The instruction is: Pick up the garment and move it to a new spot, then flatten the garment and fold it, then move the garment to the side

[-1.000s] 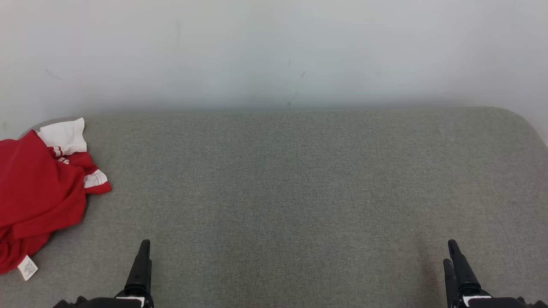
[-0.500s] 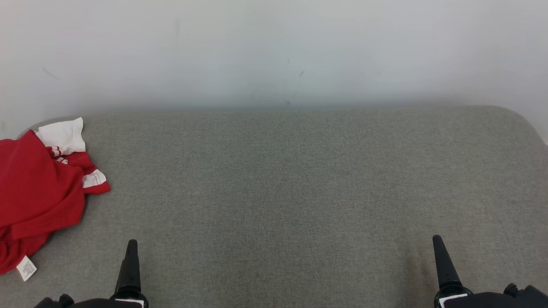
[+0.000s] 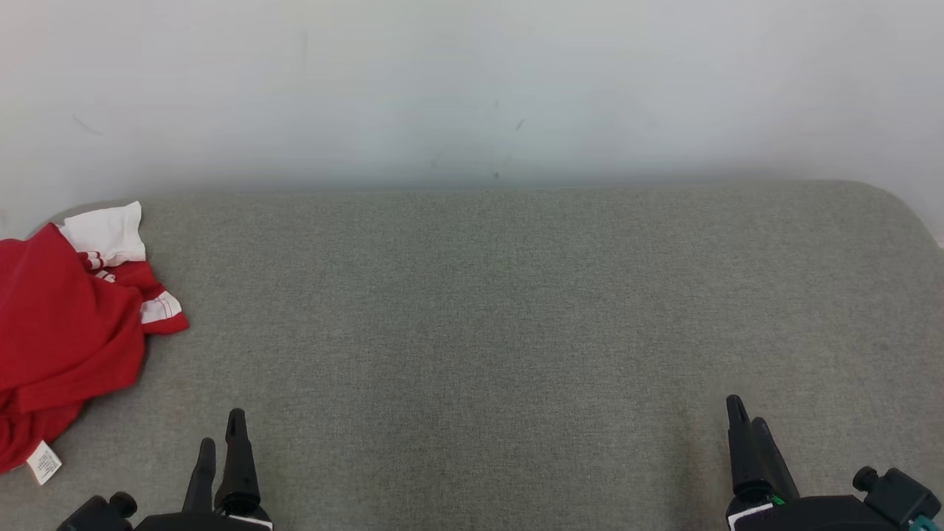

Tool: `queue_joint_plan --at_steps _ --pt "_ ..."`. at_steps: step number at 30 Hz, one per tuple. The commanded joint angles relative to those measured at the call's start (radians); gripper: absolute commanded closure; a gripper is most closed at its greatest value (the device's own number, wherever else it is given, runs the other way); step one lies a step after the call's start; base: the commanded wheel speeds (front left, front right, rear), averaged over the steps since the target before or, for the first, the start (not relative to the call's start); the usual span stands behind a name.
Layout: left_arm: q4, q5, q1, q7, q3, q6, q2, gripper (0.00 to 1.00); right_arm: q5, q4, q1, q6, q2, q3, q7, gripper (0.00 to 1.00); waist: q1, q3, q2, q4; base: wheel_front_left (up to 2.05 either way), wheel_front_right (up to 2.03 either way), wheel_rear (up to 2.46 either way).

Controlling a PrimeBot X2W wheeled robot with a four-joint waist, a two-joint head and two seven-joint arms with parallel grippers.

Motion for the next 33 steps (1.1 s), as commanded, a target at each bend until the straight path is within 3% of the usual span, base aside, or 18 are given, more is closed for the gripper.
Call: queue_joint_plan --at_steps 1,8,19,33 --pt "-0.024 0.033 -0.005 -0.012 0.0 0.005 0.006 0.0 -0.034 -0.015 -0.022 -0.001 -0.007 0.003 -0.009 0.0 0.0 0.0 0.0 -0.001 0.0 0.0 0.0" --pt "-0.056 0.136 0.011 -0.033 0.015 0.014 0.007 0.0 -0.124 -0.017 -0.022 -0.001 -0.007 -0.001 -0.031 0.0 0.0 0.0 0.0 -0.002 0.0 0.0 0.0" --pt "-0.099 0.304 0.051 -0.065 0.021 -0.007 0.007 0.0 -0.25 -0.023 -0.011 -0.001 -0.008 0.009 -0.062 0.0 0.0 -0.001 0.0 0.001 0.0 0.0 0.0" --pt "-0.144 0.442 0.084 -0.098 0.038 -0.003 0.008 0.0 -0.385 -0.032 0.002 -0.001 -0.009 0.026 -0.095 0.0 0.0 -0.005 0.0 0.002 0.0 0.0 0.0"
